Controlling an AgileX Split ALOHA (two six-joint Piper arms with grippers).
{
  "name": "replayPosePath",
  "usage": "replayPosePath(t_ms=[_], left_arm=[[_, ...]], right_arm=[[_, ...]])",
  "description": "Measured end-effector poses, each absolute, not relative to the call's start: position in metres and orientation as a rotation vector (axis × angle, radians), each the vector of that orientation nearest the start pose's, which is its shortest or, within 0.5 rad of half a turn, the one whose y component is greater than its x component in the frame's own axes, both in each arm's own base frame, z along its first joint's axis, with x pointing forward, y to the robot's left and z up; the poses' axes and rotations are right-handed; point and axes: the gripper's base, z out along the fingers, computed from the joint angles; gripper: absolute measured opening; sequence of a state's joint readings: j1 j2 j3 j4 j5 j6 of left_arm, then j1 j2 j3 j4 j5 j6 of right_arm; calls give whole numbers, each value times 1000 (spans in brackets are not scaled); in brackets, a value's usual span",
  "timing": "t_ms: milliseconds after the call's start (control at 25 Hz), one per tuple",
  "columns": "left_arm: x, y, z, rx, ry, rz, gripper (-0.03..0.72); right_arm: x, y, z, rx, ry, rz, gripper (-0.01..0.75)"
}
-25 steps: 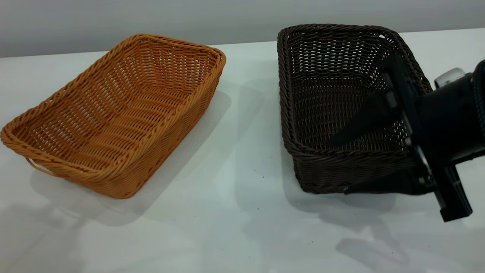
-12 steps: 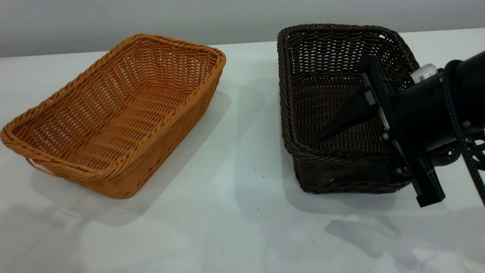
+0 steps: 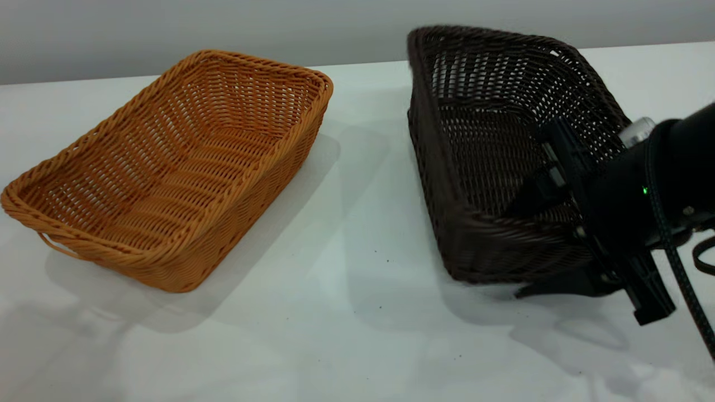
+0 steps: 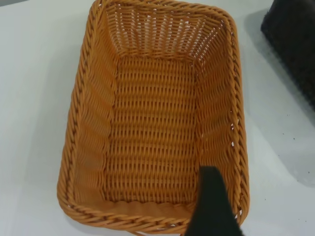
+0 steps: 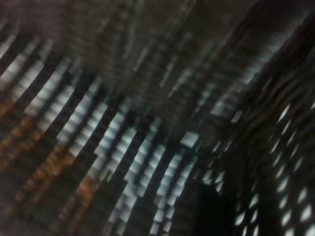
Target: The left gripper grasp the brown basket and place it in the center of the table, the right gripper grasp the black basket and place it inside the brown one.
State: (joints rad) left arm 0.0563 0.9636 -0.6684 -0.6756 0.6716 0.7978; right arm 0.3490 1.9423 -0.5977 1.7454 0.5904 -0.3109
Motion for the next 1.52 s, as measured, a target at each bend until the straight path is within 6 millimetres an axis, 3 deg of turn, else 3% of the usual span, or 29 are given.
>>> replayPosePath(t_ms=[240,480,920,1320,1520], left_arm=[[182,-25,288,403,2248,-316,426],[181,-26,287,414,2260,-330,426],[181,-26,287,413,2259,-329,426],[181,-26,288,412,2258,-329,426],[181,-26,287,425,2258,-328,426]], right_arm=[[236,136,68,1466,2765,1055,387],[236,135,68,1464,2765,1047,300],[236,136,70,1457,2760,1063,299],[257,129,108,1353,2572,1005,300],[255,131,118,1258,2590,1039,300]])
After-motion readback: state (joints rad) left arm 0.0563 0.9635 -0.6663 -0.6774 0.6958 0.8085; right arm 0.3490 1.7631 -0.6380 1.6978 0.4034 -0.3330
